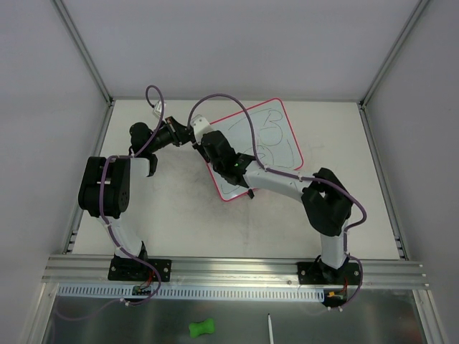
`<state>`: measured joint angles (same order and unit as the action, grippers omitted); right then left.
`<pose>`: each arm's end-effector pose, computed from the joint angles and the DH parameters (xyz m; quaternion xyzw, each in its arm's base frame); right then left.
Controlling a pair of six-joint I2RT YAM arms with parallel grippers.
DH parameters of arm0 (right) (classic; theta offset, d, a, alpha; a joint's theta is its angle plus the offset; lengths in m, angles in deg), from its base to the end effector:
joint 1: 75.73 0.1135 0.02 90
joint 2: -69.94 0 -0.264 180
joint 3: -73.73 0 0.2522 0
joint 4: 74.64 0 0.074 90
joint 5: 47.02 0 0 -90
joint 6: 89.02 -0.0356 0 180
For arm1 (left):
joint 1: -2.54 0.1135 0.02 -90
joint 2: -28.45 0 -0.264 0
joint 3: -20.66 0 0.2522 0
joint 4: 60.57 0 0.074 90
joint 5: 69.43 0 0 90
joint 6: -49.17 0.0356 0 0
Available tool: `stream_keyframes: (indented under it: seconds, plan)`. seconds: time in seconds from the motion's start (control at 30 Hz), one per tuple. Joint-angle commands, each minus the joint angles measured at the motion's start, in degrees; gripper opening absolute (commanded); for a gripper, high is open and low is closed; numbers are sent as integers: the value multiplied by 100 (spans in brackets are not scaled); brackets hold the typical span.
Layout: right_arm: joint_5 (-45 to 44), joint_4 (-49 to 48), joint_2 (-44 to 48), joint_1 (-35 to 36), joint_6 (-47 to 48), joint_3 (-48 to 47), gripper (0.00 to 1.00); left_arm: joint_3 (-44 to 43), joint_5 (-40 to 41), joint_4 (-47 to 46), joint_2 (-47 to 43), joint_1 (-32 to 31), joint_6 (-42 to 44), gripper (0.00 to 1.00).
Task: Erase the whiteboard
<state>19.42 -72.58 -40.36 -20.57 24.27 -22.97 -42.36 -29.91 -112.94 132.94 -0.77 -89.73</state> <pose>0.2741 0.3689 0.2730 -0.3977 0.6823 0.0060 0.6134 0.3677 -0.0488 0.2204 0.0800 0.6584 -0.5507 0.5068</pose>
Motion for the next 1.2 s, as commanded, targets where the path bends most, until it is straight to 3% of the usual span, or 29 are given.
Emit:
stream_keyframes:
  seconds: [0.0, 0.17, 0.7, 0.9, 1.17]
  plan:
    - [-974, -271, -219, -14, 237, -398, 0, -58, -217, -234, -95, -91, 382, 0]
    - [-1267, -262, -326, -128, 185, -557, 0, -32, -217, -225, -139, -99, 390, 0]
    - [-274, 72, 632, -1498, -2520, 629, 0, -14, -208, -164, -209, -100, 461, 0]
    - [245, -77, 624, -1403, -2373, 638, 0, -14, -217, -146, -209, -100, 452, 0]
    - [474, -174, 387, -384, -610, 436, 0, -40, -208, 12, -262, -100, 540, 0]
